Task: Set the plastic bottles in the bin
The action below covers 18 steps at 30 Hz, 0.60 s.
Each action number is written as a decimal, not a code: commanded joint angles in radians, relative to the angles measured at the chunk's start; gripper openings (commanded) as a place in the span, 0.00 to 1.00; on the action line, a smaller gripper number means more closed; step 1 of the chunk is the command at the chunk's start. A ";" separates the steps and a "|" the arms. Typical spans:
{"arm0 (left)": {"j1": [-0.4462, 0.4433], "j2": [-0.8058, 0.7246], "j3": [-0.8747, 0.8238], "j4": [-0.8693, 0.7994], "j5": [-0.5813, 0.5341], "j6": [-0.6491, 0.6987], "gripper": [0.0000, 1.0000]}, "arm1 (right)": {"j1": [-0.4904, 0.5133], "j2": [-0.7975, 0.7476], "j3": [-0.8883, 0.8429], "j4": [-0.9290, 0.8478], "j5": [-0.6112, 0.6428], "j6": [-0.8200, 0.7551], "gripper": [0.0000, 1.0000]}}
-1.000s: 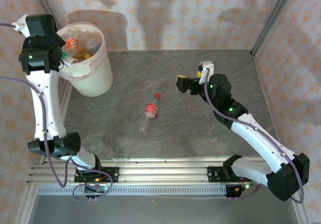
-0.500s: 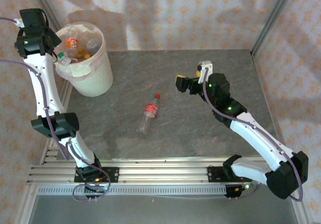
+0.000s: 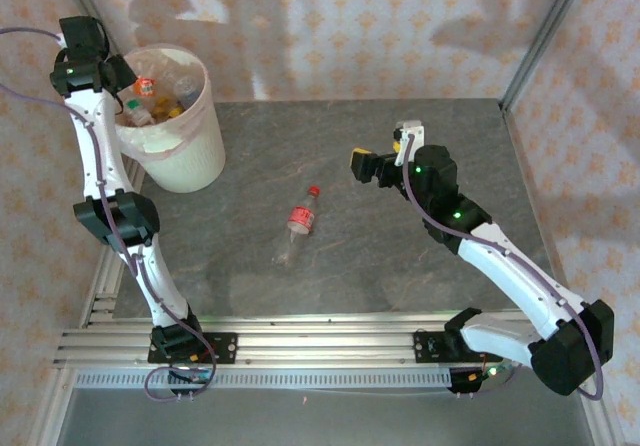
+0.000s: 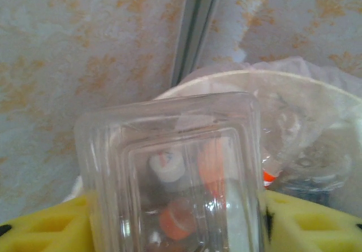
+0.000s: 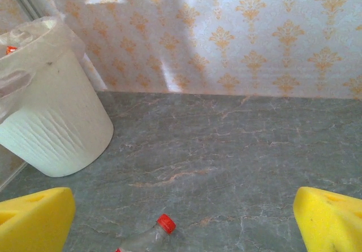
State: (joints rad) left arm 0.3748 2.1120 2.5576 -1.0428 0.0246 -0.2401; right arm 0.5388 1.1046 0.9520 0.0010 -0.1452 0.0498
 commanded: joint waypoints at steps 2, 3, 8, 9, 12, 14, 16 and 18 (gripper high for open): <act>0.009 -0.016 0.038 0.019 0.023 0.038 0.87 | 0.007 0.011 0.013 0.024 0.022 -0.014 0.99; 0.009 -0.020 0.039 0.018 0.030 0.042 0.91 | 0.007 0.014 0.013 0.025 0.021 -0.015 0.99; 0.009 -0.061 0.037 0.020 0.040 0.058 1.00 | 0.009 0.020 0.011 0.026 0.023 -0.024 0.99; 0.009 -0.070 0.034 0.023 0.048 0.056 1.00 | 0.008 0.020 0.010 0.028 0.024 -0.024 0.99; 0.009 -0.091 0.024 0.029 0.135 0.038 1.00 | 0.009 0.021 0.004 0.034 0.024 -0.025 0.99; 0.009 -0.095 0.015 0.032 0.204 0.011 1.00 | 0.007 0.023 0.003 0.035 0.021 -0.022 0.99; 0.009 -0.095 -0.001 0.036 0.272 -0.021 1.00 | 0.008 0.023 0.004 0.034 0.021 -0.021 0.99; 0.006 -0.094 -0.024 0.040 0.314 -0.051 1.00 | 0.007 0.018 0.005 0.030 0.020 -0.020 0.99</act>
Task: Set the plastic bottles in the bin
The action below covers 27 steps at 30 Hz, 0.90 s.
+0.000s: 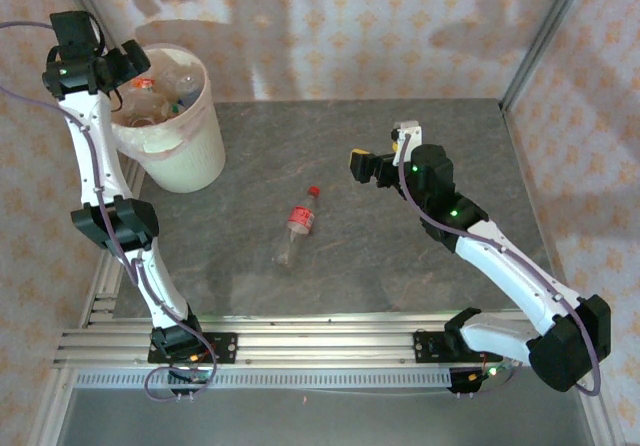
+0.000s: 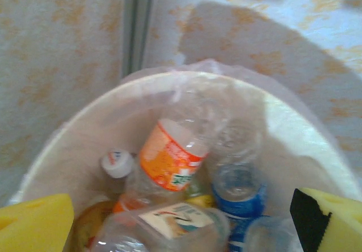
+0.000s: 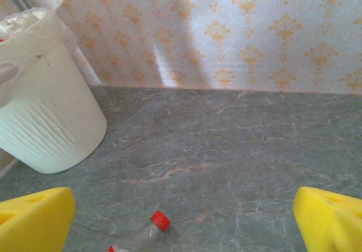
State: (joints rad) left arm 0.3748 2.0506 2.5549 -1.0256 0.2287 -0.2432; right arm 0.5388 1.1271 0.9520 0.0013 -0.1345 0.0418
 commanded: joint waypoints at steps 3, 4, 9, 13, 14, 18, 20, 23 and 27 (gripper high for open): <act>-0.004 -0.036 -0.067 0.027 0.145 -0.070 1.00 | 0.008 -0.017 0.002 0.024 0.016 -0.012 0.99; -0.010 -0.038 -0.084 0.031 0.156 -0.073 1.00 | 0.008 -0.024 -0.002 0.022 0.022 -0.011 0.99; -0.063 -0.061 -0.149 0.020 0.172 -0.051 1.00 | 0.007 -0.048 -0.011 0.009 0.077 -0.004 0.99; -0.093 -0.107 -0.174 0.026 0.131 -0.048 1.00 | 0.008 -0.064 -0.015 0.003 0.125 0.010 0.99; -0.096 -0.122 -0.180 0.033 0.133 -0.053 1.00 | 0.007 -0.067 -0.017 0.004 0.131 0.013 0.99; -0.129 -0.215 -0.218 0.058 0.118 -0.075 1.00 | 0.009 -0.080 -0.031 0.003 0.166 0.039 0.99; -0.157 -0.269 -0.262 0.082 0.081 -0.079 1.00 | 0.009 -0.083 -0.040 0.000 0.199 0.065 0.99; -0.218 -0.363 -0.348 0.128 0.013 -0.081 1.00 | 0.008 -0.090 -0.055 -0.012 0.253 0.112 0.99; -0.325 -0.474 -0.479 0.157 -0.086 -0.080 1.00 | 0.008 -0.097 -0.074 -0.044 0.273 0.176 0.99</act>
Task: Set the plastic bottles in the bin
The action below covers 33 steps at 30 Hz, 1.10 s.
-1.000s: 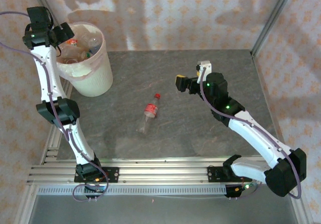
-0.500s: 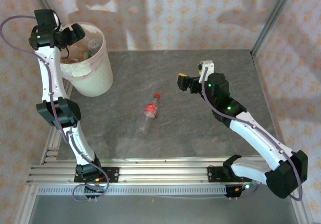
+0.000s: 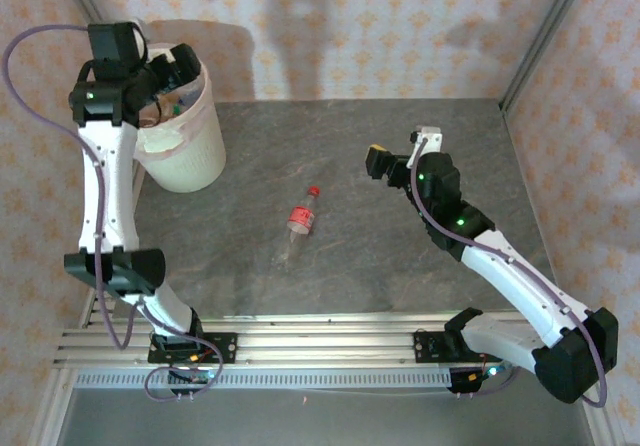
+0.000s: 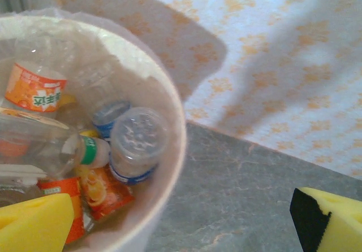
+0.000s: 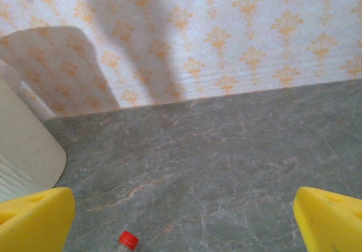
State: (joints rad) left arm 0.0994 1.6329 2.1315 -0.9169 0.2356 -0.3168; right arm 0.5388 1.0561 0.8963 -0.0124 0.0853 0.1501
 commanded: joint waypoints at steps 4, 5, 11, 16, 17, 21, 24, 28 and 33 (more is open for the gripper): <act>-0.158 -0.149 -0.197 0.085 -0.159 -0.025 1.00 | 0.008 -0.033 -0.027 -0.093 0.057 0.130 0.99; -0.183 -0.161 -0.218 0.084 -0.178 -0.025 1.00 | 0.008 -0.035 -0.032 -0.100 0.057 0.144 0.99; -0.348 -0.184 -0.289 0.026 -0.291 -0.016 1.00 | 0.008 -0.056 -0.078 -0.102 0.068 0.221 0.99; -0.543 -0.208 -0.386 0.063 -0.411 -0.034 1.00 | 0.009 -0.054 -0.091 -0.110 0.073 0.257 0.99; -0.581 -0.204 -0.399 0.059 -0.428 -0.040 1.00 | 0.007 -0.053 -0.092 -0.115 0.071 0.258 0.99; -0.694 -0.172 -0.476 0.017 -0.478 -0.111 1.00 | 0.009 -0.053 -0.095 -0.151 0.077 0.271 0.99; -0.710 -0.168 -0.625 0.065 -0.379 -0.182 1.00 | 0.007 -0.054 -0.109 -0.155 0.089 0.286 0.99; -0.713 -0.094 -0.717 0.015 -0.244 -0.191 1.00 | 0.007 -0.049 -0.117 -0.150 0.102 0.303 0.99; -0.734 0.005 -0.806 0.012 -0.156 -0.211 1.00 | 0.008 -0.029 -0.111 -0.145 0.106 0.306 0.99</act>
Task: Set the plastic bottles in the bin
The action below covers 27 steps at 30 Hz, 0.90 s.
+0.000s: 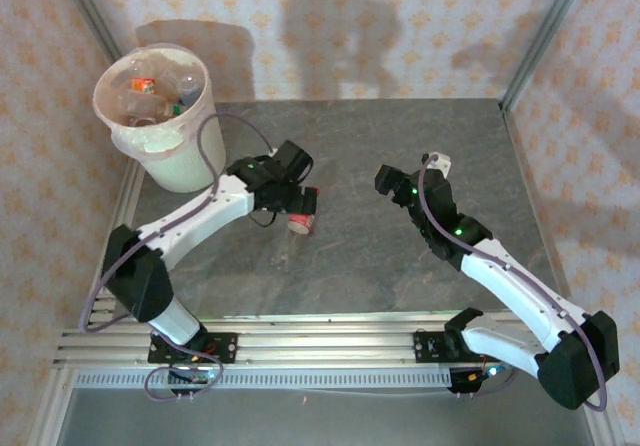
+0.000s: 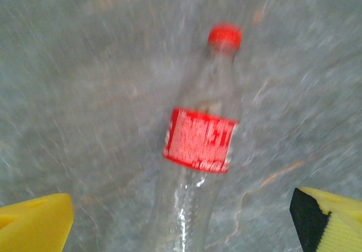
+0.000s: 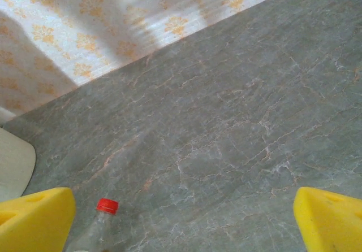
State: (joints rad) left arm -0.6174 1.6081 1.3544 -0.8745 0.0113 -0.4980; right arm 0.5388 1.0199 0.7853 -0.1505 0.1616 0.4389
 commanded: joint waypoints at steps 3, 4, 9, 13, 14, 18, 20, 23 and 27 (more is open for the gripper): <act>-0.051 0.096 -0.049 -0.003 0.046 -0.015 0.98 | 0.007 0.018 0.001 -0.008 0.031 0.029 0.99; -0.058 0.119 -0.048 0.010 0.047 -0.007 0.97 | 0.008 0.020 0.000 -0.009 0.033 0.035 0.99; -0.062 0.276 0.040 -0.001 -0.023 0.017 0.91 | 0.008 0.020 0.000 -0.022 0.039 0.043 0.99; -0.062 0.377 0.067 0.029 -0.029 0.045 0.83 | 0.008 0.007 0.005 -0.053 0.052 0.037 0.99; -0.062 0.390 0.069 0.038 -0.029 0.051 0.80 | 0.007 0.000 0.005 -0.061 0.057 0.036 0.99; -0.062 0.412 0.061 0.068 -0.025 0.058 0.76 | 0.007 -0.026 -0.009 -0.076 0.076 0.037 0.99; -0.062 0.420 0.058 0.081 -0.021 0.058 0.74 | 0.007 -0.033 -0.016 -0.074 0.083 0.042 0.99; -0.062 0.432 0.061 0.089 0.007 0.055 0.69 | 0.007 -0.031 -0.017 -0.074 0.083 0.047 0.99; -0.063 0.422 0.049 0.101 0.011 0.048 0.59 | 0.006 -0.027 -0.015 -0.068 0.079 0.044 0.99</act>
State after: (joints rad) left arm -0.6807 2.0098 1.4113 -0.8143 0.0406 -0.4469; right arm 0.5388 1.0000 0.7776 -0.2028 0.2142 0.4721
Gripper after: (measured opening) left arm 0.609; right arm 0.992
